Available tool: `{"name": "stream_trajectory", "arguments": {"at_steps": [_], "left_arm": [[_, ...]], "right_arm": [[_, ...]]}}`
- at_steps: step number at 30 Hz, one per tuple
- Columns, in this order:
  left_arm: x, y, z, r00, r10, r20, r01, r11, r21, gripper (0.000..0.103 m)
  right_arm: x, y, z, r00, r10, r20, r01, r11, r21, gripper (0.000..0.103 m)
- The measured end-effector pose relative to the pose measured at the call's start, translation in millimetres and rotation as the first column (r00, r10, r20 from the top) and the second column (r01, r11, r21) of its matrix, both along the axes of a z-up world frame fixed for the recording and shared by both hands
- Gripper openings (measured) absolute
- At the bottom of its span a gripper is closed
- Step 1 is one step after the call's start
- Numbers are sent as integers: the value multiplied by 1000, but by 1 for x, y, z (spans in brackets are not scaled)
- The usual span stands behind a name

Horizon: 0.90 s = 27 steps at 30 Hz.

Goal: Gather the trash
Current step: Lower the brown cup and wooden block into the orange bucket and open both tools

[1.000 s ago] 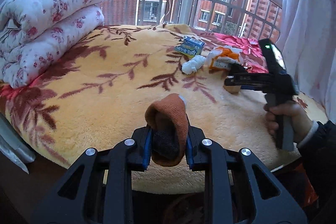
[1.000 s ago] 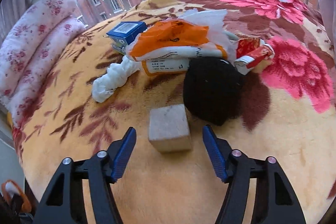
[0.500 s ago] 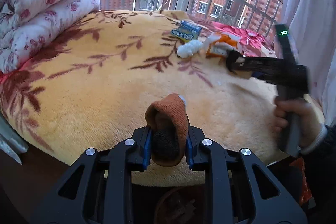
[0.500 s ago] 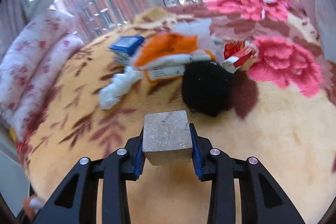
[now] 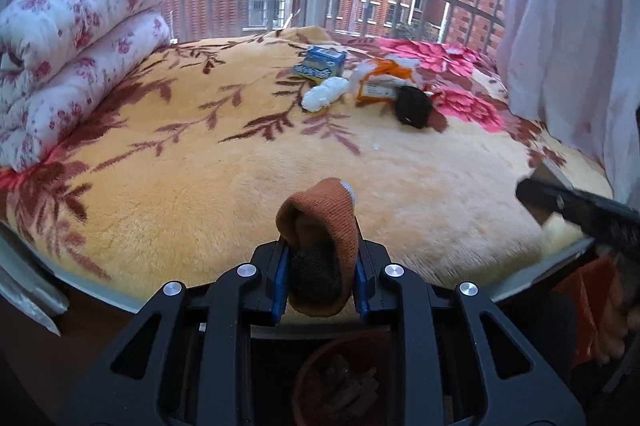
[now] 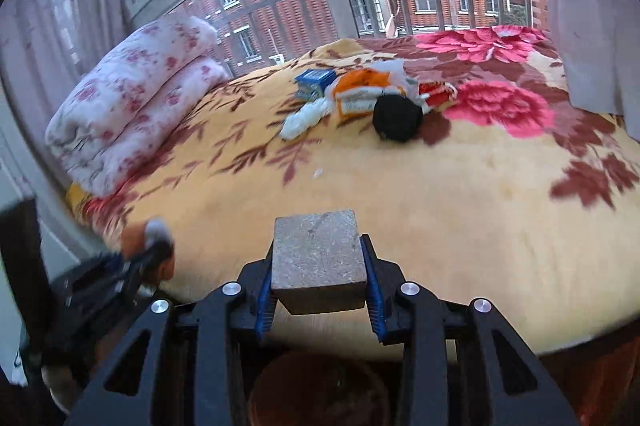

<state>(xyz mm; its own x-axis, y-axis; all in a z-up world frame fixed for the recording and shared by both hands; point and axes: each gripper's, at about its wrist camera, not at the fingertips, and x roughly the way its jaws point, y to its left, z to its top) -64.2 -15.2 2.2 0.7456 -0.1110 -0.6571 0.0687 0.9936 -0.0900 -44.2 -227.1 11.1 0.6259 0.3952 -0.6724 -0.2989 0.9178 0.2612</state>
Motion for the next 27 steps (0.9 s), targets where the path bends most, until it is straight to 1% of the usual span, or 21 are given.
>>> {"name": "stream_trajectory", "arguments": {"at_steps": [4,6,10,13,16,19,22,27], "left_arm": [[-25,-11,-3,999,-31,-32,32,998,45,24],[-37,-17,-10,998,-42,-53,46,997,68,24],[-54,-26,-28,990,-80,-112,92,990,103,24],[-61,-29,-44,984,-92,-153,109,988,108,24],[-65,-33,-59,978,-95,-188,117,987,111,24],[-65,-37,-76,970,-99,-223,126,986,110,24],[-65,-41,-93,959,-110,-262,144,983,112,24],[-60,-39,-105,947,-117,-300,151,984,93,24]], "right_arm": [[-41,-4,-5,999,32,-11,-32,999,5,37],[-63,-5,-12,999,42,-19,-42,999,-10,37],[-91,-3,-32,997,63,-51,-65,997,-52,37],[-107,0,-53,993,84,-87,-90,993,-75,37],[-113,-2,-70,988,83,-129,-92,994,-63,37],[-109,-7,-88,982,54,-180,-60,998,-26,37],[-105,-8,-98,976,48,-212,-52,999,-14,37],[-100,0,-106,968,76,-238,-86,996,-29,37]]}}
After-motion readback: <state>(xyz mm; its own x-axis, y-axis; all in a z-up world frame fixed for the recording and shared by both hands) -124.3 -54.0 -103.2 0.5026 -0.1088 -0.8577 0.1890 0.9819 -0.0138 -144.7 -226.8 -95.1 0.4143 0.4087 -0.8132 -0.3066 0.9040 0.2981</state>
